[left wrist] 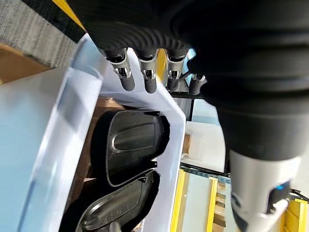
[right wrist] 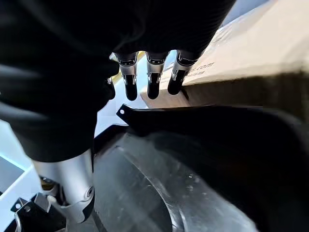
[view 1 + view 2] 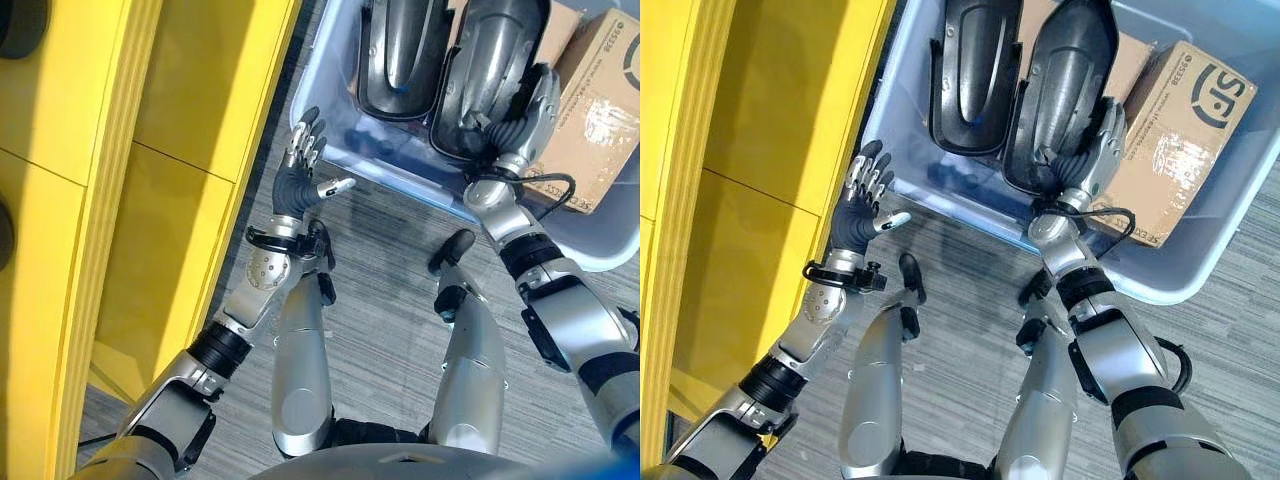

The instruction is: Move parts from the plastic box to the shelf.

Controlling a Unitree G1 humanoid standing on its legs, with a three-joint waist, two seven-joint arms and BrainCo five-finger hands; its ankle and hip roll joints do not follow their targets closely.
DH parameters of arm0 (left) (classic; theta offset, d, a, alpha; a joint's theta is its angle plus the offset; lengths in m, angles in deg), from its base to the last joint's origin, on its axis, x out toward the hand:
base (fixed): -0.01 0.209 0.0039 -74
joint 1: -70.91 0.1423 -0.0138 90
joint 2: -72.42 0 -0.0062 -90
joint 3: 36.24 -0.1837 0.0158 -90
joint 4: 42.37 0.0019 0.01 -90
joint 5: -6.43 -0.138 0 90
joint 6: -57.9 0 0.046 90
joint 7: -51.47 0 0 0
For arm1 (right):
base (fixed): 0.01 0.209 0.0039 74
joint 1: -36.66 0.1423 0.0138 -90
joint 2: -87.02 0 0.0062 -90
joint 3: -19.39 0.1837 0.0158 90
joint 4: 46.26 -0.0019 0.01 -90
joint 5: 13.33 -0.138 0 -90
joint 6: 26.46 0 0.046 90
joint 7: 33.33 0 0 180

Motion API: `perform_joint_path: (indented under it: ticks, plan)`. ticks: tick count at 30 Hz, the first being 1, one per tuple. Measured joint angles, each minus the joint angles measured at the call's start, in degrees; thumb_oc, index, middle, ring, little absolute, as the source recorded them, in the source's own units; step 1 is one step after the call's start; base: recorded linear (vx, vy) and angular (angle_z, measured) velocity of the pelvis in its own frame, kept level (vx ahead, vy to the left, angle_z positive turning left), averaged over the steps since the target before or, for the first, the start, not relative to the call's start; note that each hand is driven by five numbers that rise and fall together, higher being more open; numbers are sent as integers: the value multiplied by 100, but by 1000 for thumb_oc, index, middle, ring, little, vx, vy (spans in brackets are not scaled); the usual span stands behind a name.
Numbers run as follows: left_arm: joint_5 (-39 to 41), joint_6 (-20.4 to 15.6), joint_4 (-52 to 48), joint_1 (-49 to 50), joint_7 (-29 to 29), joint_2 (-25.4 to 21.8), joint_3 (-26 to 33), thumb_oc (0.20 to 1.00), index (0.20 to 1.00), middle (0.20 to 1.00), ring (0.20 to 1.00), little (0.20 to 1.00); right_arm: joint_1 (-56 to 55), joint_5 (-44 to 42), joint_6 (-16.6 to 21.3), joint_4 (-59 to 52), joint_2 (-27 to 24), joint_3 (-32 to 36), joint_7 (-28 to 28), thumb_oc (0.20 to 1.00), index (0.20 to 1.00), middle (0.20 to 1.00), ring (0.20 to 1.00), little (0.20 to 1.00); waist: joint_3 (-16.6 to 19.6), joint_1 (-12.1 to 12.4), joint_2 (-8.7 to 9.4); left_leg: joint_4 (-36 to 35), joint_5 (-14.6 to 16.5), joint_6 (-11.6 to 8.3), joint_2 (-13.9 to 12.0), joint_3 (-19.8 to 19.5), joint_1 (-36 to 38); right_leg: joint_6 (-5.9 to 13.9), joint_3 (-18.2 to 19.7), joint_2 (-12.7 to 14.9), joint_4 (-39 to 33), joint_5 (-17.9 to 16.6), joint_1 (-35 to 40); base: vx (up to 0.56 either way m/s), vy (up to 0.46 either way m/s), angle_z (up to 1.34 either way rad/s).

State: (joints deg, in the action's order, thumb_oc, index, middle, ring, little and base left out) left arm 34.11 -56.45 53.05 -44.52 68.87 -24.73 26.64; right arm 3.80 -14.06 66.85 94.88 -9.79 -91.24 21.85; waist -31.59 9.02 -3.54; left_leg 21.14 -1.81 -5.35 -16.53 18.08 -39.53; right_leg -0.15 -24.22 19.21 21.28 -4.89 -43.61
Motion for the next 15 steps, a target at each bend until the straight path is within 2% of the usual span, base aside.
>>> perform_joint_path:
  ticks: [6,12,15]
  plan:
    - [-5,5,0,-28,23,2,10,1000,1000,1000,1000,1000,63,-468,2,81,16,107,-259,1000,1000,1000,1000,1000,-4,51,-7,-1,4,-1,-2,11,-180,-2,-11,2,30,9,-199,8,-12,-1]
    - [-8,52,-15,-117,2,-5,34,1000,1000,1000,1000,1000,200,-554,-2,50,-86,218,-449,1000,1000,1000,1000,1000,-5,71,-11,322,69,-35,-55,-139,-554,-82,22,108,562,277,-599,30,-37,5]
    - [-7,52,-18,-93,-4,-7,31,1000,1000,1000,1000,1000,349,-704,14,242,-101,252,-284,1000,1000,1000,1000,1000,-5,76,-11,360,71,-33,-53,-140,-590,-50,43,121,573,298,-634,37,-5,0]
